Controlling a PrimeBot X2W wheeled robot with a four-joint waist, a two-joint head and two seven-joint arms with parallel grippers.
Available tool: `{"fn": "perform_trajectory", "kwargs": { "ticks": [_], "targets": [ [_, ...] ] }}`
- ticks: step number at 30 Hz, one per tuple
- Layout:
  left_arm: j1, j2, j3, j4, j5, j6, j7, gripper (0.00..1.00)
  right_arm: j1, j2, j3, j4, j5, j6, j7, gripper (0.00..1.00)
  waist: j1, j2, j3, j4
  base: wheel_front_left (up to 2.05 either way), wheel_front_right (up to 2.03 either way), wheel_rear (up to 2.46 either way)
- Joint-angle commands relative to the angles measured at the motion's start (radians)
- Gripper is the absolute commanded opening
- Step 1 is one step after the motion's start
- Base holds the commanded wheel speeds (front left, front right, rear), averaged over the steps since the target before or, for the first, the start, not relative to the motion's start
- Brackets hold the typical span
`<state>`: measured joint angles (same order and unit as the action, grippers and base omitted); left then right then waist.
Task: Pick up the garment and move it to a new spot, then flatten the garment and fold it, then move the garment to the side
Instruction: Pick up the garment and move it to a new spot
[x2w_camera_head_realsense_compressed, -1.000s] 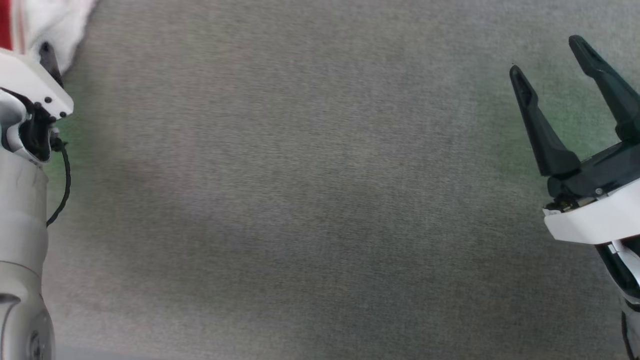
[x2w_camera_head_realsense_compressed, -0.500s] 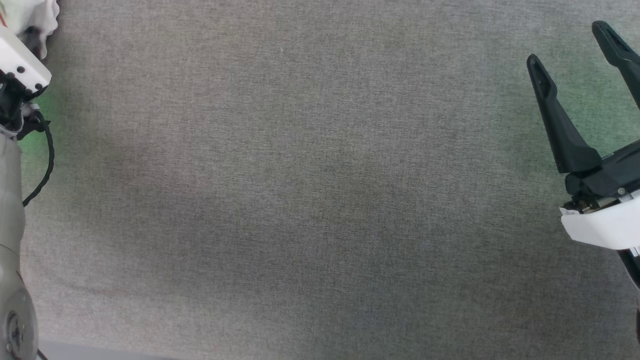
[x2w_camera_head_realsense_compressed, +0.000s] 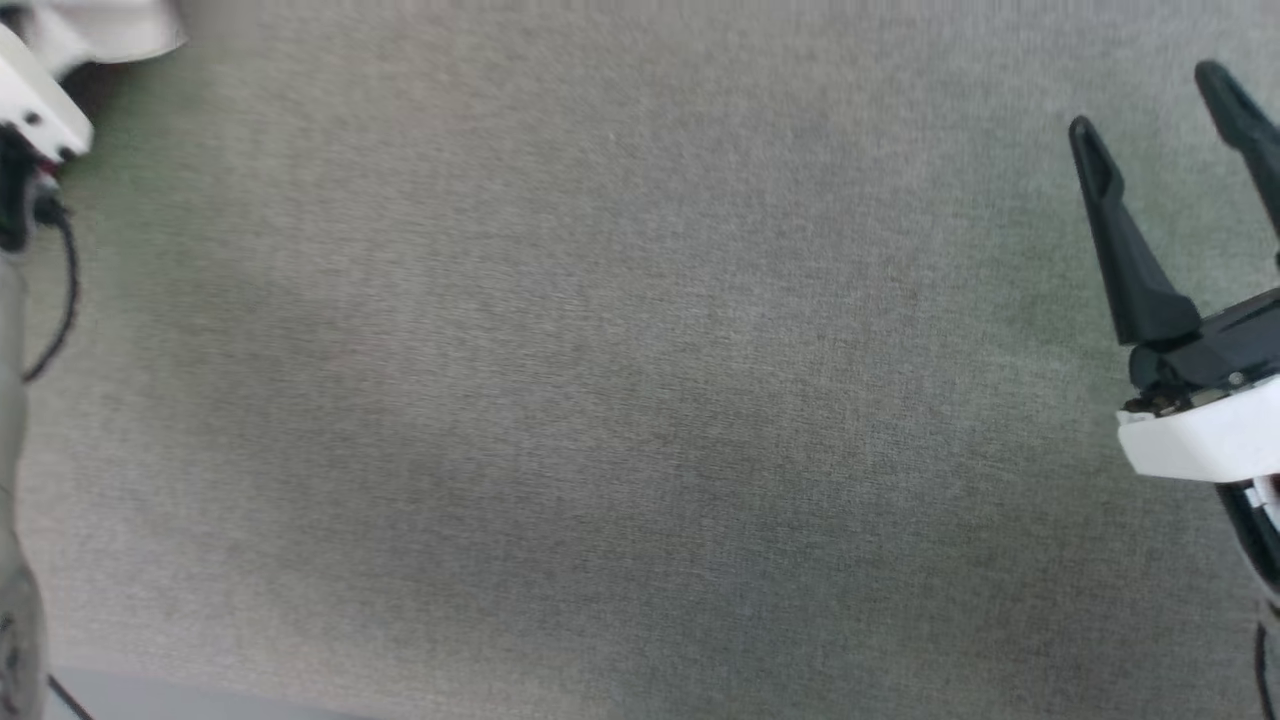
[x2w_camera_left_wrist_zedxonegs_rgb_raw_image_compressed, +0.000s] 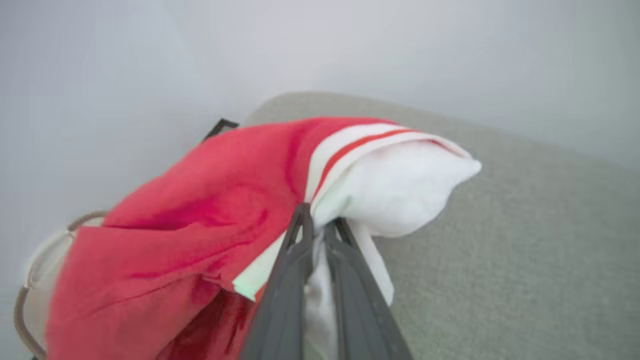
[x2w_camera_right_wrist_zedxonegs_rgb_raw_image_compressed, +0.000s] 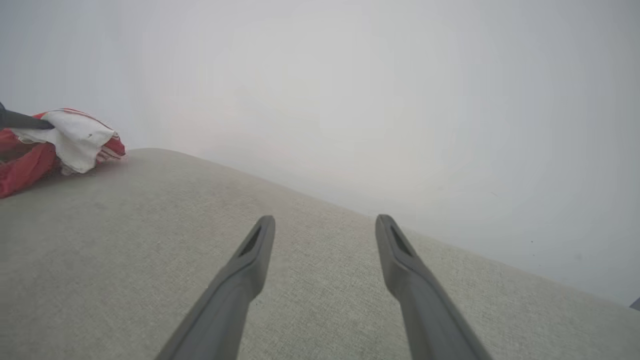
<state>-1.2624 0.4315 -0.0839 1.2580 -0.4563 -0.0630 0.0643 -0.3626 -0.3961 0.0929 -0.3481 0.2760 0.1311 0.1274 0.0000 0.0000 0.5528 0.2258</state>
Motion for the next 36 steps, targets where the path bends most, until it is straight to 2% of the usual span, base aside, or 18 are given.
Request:
{"fn": "perform_trajectory", "kwargs": {
  "ticks": [1,9,18,23,26,36],
  "targets": [
    [-0.018,0.01,-0.013,-0.01,0.02,-0.006,-0.024,0.0,0.011,0.011,-0.003,0.01,0.001,-0.001,-0.015,1.0,0.0,0.0,-0.045,0.015,0.0,0.0,0.0],
    [-0.091,0.04,-0.084,-0.058,0.077,-0.036,-0.078,0.0,0.055,0.059,-0.017,0.062,-0.003,-0.001,-0.059,1.0,0.0,0.0,-0.163,0.048,0.0,0.0,0.0],
    [-0.142,0.056,-0.166,-0.16,0.102,-0.062,-0.032,0.0,0.099,0.11,-0.039,0.091,-0.011,-0.001,-0.092,1.0,0.0,0.0,-0.266,0.065,0.0,0.0,0.0],
    [-0.137,0.061,-0.234,-0.286,0.06,-0.067,0.051,0.0,0.12,0.137,-0.063,0.1,-0.018,-0.001,-0.11,1.0,0.0,0.0,-0.307,0.055,0.0,0.0,0.0],
    [-0.109,0.083,-0.282,-0.396,0.016,-0.067,0.121,0.0,0.132,0.157,-0.086,0.106,-0.021,-0.001,-0.122,1.0,0.0,0.0,-0.324,0.037,0.0,0.0,0.0],
    [-0.004,0.166,-0.355,-0.808,-0.082,-0.057,0.363,0.0,0.175,0.213,-0.169,0.116,-0.029,-0.001,-0.166,1.0,0.0,0.0,-0.357,-0.082,0.0,0.0,0.0]
  ]
}}
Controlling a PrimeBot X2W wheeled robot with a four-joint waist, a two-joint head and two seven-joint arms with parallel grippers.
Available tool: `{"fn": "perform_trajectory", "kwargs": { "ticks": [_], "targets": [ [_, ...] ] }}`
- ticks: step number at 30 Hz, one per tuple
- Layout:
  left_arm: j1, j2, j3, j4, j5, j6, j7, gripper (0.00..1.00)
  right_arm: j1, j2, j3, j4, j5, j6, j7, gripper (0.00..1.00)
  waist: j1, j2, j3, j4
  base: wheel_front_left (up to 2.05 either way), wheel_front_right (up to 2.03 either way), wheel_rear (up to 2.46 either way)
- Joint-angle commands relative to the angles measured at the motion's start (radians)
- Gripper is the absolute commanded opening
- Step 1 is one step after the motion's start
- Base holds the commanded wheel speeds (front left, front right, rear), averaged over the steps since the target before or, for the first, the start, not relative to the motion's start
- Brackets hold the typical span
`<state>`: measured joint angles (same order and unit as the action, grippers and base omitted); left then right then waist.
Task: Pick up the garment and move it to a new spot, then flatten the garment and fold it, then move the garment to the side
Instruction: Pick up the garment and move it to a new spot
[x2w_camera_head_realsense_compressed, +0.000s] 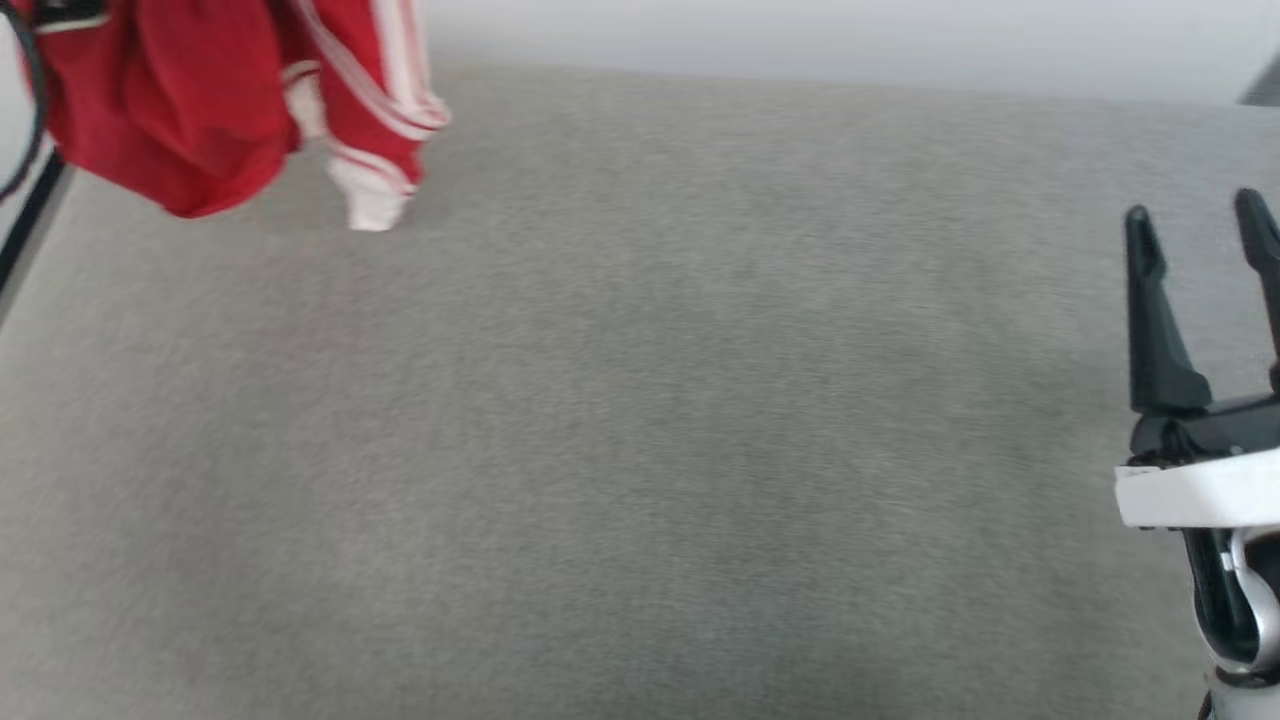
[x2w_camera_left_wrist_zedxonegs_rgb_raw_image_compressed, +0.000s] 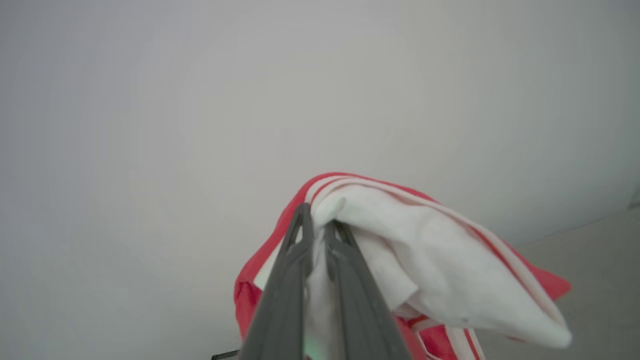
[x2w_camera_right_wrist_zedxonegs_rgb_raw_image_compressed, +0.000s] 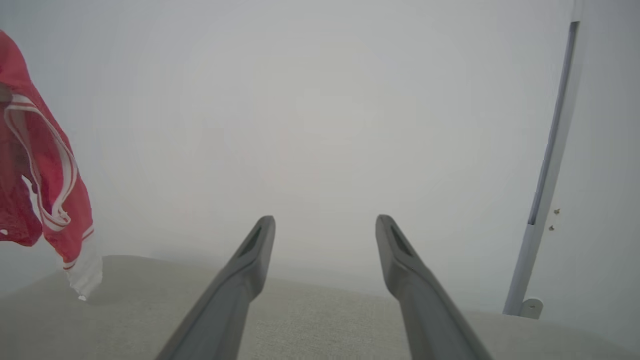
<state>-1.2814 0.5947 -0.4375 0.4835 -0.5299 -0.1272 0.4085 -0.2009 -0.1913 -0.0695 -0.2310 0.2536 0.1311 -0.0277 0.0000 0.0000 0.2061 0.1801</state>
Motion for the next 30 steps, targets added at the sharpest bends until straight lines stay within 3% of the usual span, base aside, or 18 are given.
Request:
{"fn": "perform_trajectory", "kwargs": {
  "ticks": [1,10,17,23,30],
  "targets": [
    [0.015,0.002,-0.001,-0.034,-0.008,0.007,0.018,0.0,0.013,0.008,-0.007,-0.001,-0.006,-0.001,-0.01,1.0,0.0,0.0,-0.011,-0.036,0.0,0.0,0.0],
    [0.152,0.0,-0.042,-0.392,-0.074,0.09,0.247,0.0,0.054,0.054,-0.067,0.012,0.002,-0.001,-0.037,1.0,0.0,0.0,-0.007,-0.166,0.0,0.0,0.0],
    [0.343,-0.015,-0.13,-0.547,-0.123,0.167,0.403,0.0,0.082,0.087,-0.049,0.061,0.02,-0.001,-0.066,1.0,0.0,0.0,0.003,-0.249,0.0,0.0,0.0],
    [0.514,-0.01,-0.193,-0.528,-0.176,0.208,0.486,0.0,0.083,0.1,-0.013,0.122,0.04,-0.001,-0.092,1.0,0.0,0.0,0.017,-0.3,0.0,0.0,0.0],
    [0.648,-0.041,-0.245,-0.34,-0.226,0.194,0.485,0.0,0.058,0.096,0.026,0.174,0.051,-0.001,-0.121,1.0,0.0,0.0,0.038,-0.343,0.0,0.0,0.0]
  ]
}}
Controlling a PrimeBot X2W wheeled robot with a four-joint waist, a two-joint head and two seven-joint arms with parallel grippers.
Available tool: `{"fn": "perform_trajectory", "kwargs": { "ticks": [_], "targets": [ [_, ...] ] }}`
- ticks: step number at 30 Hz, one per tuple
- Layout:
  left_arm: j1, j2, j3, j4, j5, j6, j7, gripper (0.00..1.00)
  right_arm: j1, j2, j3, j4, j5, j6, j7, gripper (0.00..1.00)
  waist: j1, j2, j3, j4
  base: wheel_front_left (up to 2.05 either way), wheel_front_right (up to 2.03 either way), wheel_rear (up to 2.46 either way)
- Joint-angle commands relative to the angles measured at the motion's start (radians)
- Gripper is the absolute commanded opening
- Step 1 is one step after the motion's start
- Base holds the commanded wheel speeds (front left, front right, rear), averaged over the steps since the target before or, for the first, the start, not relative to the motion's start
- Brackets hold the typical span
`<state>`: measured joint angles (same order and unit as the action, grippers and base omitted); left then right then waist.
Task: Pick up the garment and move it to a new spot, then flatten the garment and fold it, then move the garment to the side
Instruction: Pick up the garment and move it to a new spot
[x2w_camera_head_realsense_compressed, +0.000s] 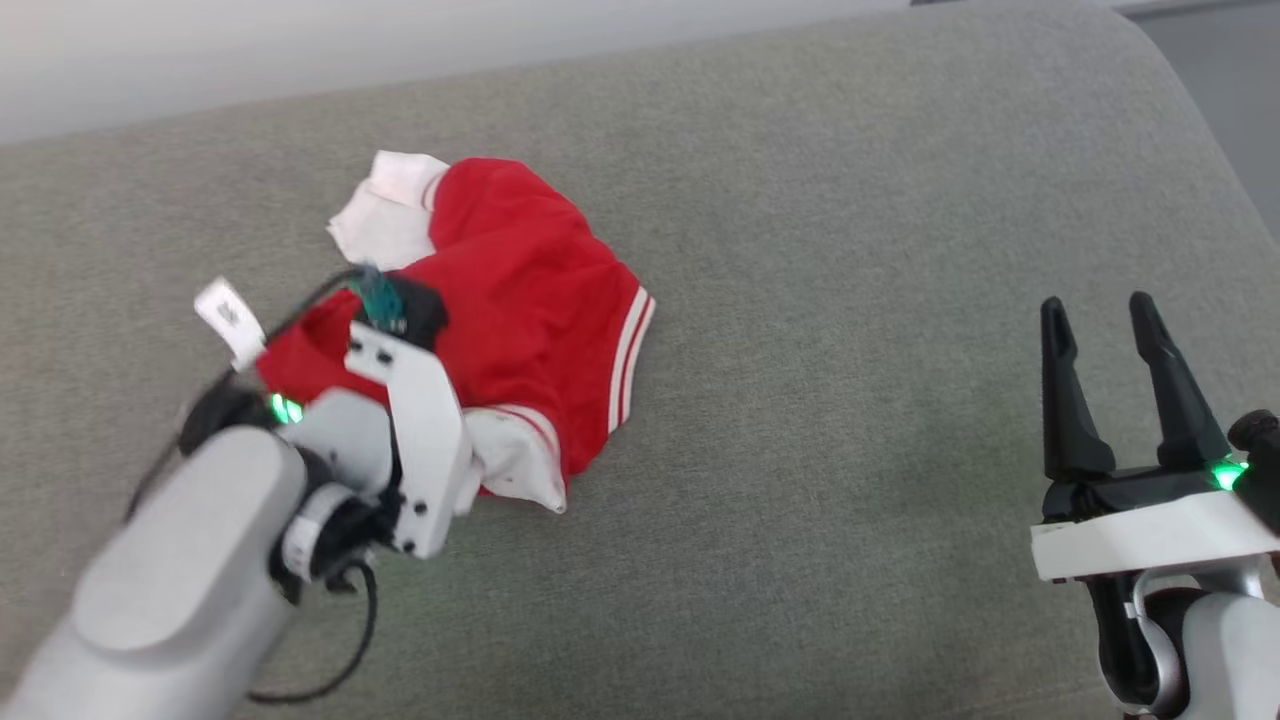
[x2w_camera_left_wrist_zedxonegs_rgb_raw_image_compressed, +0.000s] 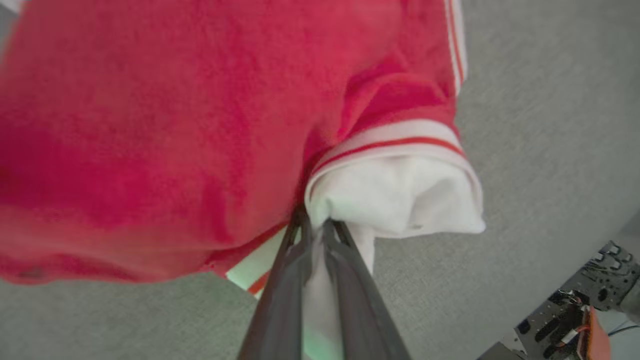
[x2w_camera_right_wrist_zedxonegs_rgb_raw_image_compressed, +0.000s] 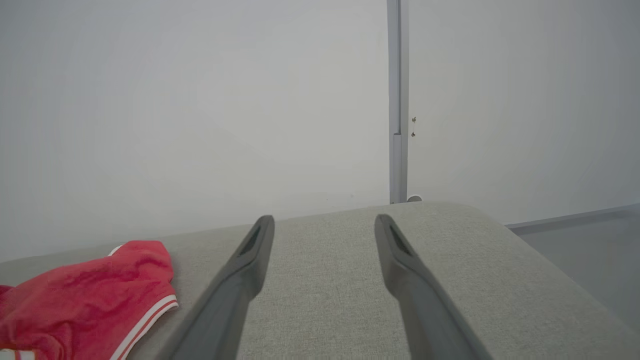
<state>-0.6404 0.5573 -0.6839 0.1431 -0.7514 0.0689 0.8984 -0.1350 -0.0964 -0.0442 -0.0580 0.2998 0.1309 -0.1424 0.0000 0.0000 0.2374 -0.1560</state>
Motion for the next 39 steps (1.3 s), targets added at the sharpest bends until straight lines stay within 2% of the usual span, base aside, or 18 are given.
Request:
{"fn": "perform_trajectory", "kwargs": {
  "ticks": [1,11,12,13,14,17,22,25,28,31,36,39],
  "targets": [
    [0.017,-0.013,-0.007,0.033,-0.01,-0.008,-0.007,0.0,-0.014,0.0,0.004,0.008,0.006,0.0,-0.01,1.0,0.0,0.0,0.011,-0.011,0.0,0.0,0.0],
    [0.016,-0.105,-0.075,0.34,0.012,-0.079,-0.082,0.0,-0.06,-0.012,0.045,0.048,0.014,0.0,-0.026,1.0,0.0,0.0,0.026,-0.02,0.0,0.0,0.0],
    [0.01,-0.111,-0.08,0.356,0.019,-0.09,-0.096,0.17,-0.06,-0.014,0.045,0.051,0.014,0.0,-0.028,1.0,0.0,0.0,0.022,-0.015,0.0,0.0,0.0],
    [0.0,-0.116,-0.077,0.367,0.018,-0.096,-0.113,0.82,-0.06,-0.016,0.045,0.053,0.013,0.0,-0.028,1.0,0.0,0.0,0.019,-0.01,0.0,0.0,0.0],
    [-0.008,-0.124,-0.067,0.376,0.008,-0.1,-0.124,1.0,-0.059,-0.017,0.042,0.055,0.012,0.0,-0.027,1.0,0.0,0.0,0.014,-0.004,0.0,0.0,0.0],
    [-0.027,-0.126,-0.042,0.375,-0.003,-0.112,-0.168,1.0,-0.055,-0.022,0.039,0.057,0.01,0.0,-0.024,1.0,0.0,0.0,0.003,0.01,0.0,0.0,0.0],
    [-0.032,-0.086,0.012,0.289,-0.001,-0.134,-0.304,1.0,-0.035,-0.037,0.018,0.069,0.01,0.0,-0.008,1.0,0.0,0.0,-0.042,0.058,0.0,0.0,0.0],
    [0.003,-0.051,0.062,0.22,-0.006,-0.11,-0.401,1.0,-0.016,-0.044,0.005,0.069,0.006,0.0,0.0,1.0,0.0,0.0,-0.066,0.081,0.0,0.0,0.0],
    [0.06,-0.014,0.106,0.138,0.011,-0.099,-0.533,1.0,-0.001,-0.049,-0.004,0.066,0.001,0.0,0.003,1.0,0.0,0.0,-0.086,0.102,0.0,0.0,0.0],
    [0.14,0.014,0.156,0.071,0.028,-0.067,-0.677,1.0,0.021,-0.053,-0.011,0.074,0.003,0.0,-0.003,1.0,0.0,0.0,-0.108,0.12,0.0,0.0,0.0],
    [0.292,0.038,0.23,0.003,0.049,-0.023,-0.915,1.0,0.055,-0.056,-0.026,0.089,-0.009,0.0,-0.02,1.0,0.0,0.0,-0.149,0.146,0.0,0.0,0.0],
    [0.375,0.044,0.252,-0.022,0.06,-0.002,-1.017,1.0,0.076,-0.061,-0.033,0.095,-0.018,0.0,-0.019,1.0,0.0,0.0,-0.17,0.162,0.0,0.0,0.0]
  ]
}}
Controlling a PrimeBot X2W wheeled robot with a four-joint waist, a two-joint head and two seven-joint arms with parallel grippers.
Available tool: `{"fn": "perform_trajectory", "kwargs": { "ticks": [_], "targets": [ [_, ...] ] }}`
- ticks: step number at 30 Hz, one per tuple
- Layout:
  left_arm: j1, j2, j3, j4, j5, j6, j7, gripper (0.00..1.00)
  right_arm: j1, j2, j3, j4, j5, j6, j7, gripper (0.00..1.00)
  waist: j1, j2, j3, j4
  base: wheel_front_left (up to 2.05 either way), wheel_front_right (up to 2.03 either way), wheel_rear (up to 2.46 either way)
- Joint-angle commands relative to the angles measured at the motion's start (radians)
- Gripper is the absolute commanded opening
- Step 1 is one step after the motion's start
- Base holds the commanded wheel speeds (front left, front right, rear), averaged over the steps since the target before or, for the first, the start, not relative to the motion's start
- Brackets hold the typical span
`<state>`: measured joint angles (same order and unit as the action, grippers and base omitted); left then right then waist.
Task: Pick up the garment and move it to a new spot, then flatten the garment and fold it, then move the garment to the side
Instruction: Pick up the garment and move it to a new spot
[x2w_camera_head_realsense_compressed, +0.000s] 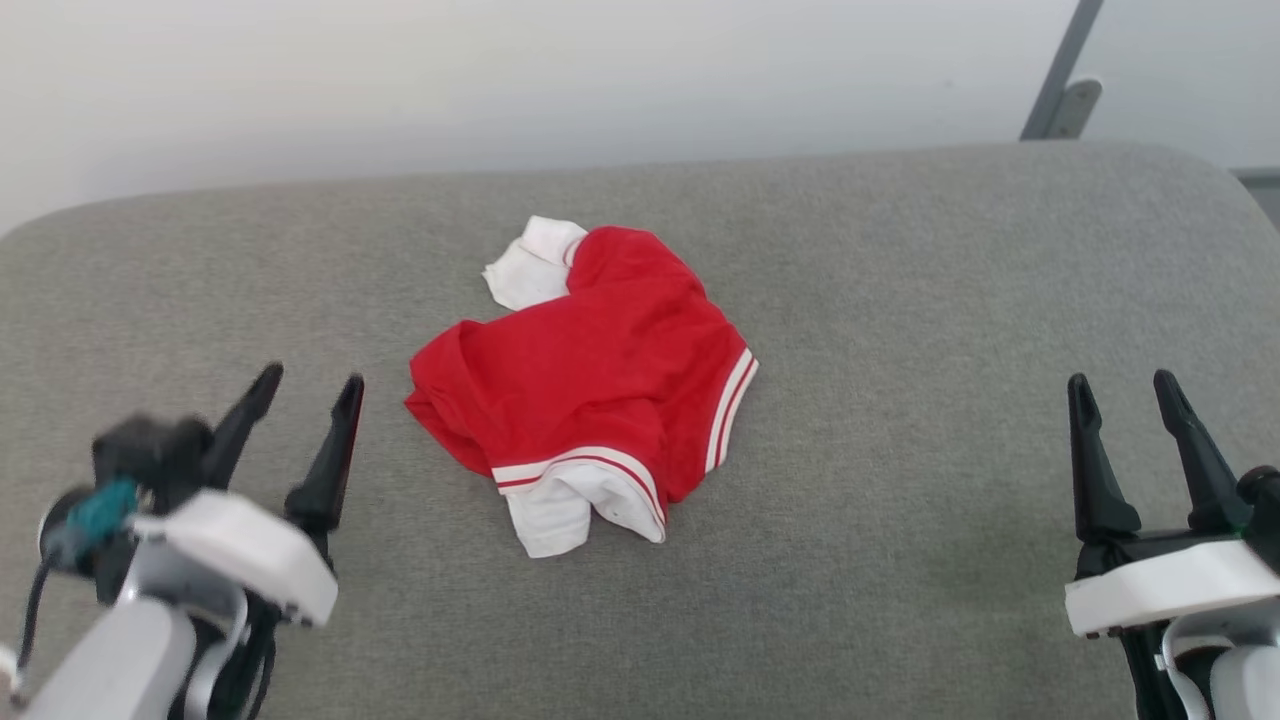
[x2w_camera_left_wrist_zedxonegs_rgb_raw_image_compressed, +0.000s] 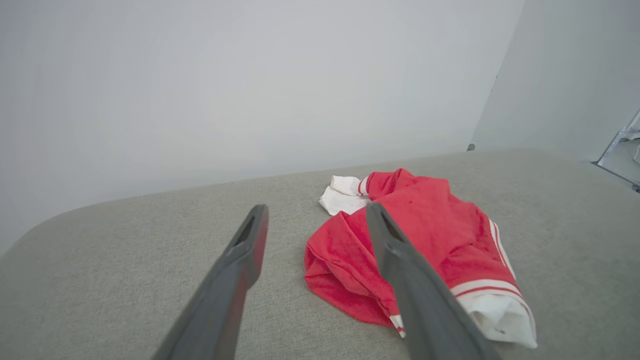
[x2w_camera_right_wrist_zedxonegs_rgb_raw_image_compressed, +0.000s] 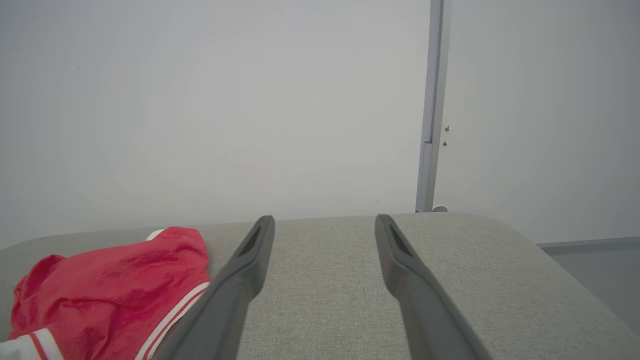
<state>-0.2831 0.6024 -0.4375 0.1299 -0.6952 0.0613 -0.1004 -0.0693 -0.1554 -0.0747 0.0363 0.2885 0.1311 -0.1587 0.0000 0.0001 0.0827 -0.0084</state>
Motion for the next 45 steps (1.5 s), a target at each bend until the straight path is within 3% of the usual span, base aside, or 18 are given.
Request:
{"fn": "perform_trajectory", "kwargs": {
  "ticks": [1,8,19,32,45],
  "targets": [
    [0.044,0.003,0.011,-0.014,0.012,0.015,-0.045,1.0,0.016,-0.002,-0.005,0.002,-0.01,-0.001,-0.004,1.0,0.0,-0.0001,-0.022,0.019,0.0,0.0,0.0],
    [0.201,-0.008,0.072,-0.061,0.015,0.055,-0.152,1.0,0.047,0.009,-0.016,-0.004,-0.023,-0.001,-0.007,1.0,0.0,-0.0001,-0.056,0.05,0.0,0.0,0.0],
    [0.364,-0.096,0.237,-0.076,0.083,0.019,-0.166,1.0,0.08,0.011,-0.025,-0.008,-0.031,-0.001,-0.011,1.0,0.0,-0.0001,-0.085,0.077,0.0,0.0,0.0],
    [0.439,-0.266,0.422,-0.104,0.217,-0.118,-0.166,1.0,0.098,0.026,-0.034,0.005,-0.041,-0.001,-0.023,1.0,0.0,-0.0001,-0.098,0.086,0.0,0.0,0.0],
    [0.436,-0.334,0.492,-0.077,0.285,-0.183,-0.166,1.0,0.119,0.05,-0.051,0.021,-0.039,-0.001,-0.04,1.0,0.0,-0.0001,-0.102,0.065,0.0,0.0,0.0]
  ]
}}
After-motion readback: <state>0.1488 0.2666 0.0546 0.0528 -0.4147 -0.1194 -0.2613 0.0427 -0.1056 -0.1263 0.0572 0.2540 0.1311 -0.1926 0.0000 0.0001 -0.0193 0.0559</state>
